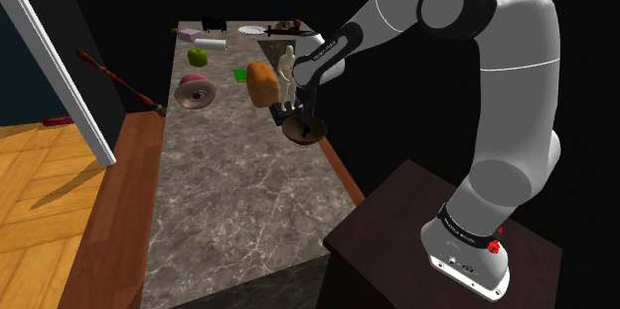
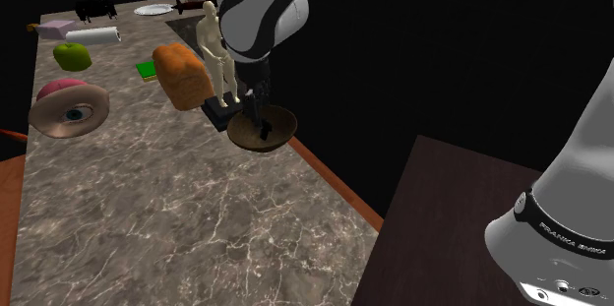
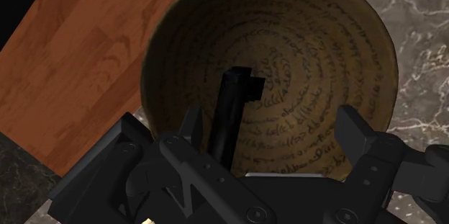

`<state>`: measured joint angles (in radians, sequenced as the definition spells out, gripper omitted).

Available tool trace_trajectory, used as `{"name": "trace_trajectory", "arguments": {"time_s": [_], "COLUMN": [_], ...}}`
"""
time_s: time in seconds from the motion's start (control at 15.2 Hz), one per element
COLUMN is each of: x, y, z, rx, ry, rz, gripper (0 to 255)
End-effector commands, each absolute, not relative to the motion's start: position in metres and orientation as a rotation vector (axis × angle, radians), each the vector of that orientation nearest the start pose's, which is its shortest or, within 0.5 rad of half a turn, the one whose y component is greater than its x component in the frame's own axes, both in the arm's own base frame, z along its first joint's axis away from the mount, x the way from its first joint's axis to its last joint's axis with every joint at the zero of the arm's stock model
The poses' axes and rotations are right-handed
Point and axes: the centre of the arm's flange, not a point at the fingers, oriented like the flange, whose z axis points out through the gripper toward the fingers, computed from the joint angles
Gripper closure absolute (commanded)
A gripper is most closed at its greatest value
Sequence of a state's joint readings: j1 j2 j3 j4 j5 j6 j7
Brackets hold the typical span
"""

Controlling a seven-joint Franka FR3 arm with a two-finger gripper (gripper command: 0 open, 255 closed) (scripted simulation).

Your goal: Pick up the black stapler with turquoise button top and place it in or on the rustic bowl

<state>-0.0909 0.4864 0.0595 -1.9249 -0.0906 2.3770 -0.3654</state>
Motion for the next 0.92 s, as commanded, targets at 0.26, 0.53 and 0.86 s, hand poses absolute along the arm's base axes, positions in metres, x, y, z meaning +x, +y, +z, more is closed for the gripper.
{"name": "trace_trajectory", "arguments": {"time_s": [0.26, 0.53, 0.86], "x": [0.624, 0.624, 0.624], "y": [-0.021, -0.02, -0.02], "z": [0.273, 0.283, 0.283], "rx": [-3.106, -3.106, -3.106], "ry": [-0.62, -0.62, -0.62], "rz": [0.061, 0.061, 0.061], "gripper": [0, 0, 0]}}
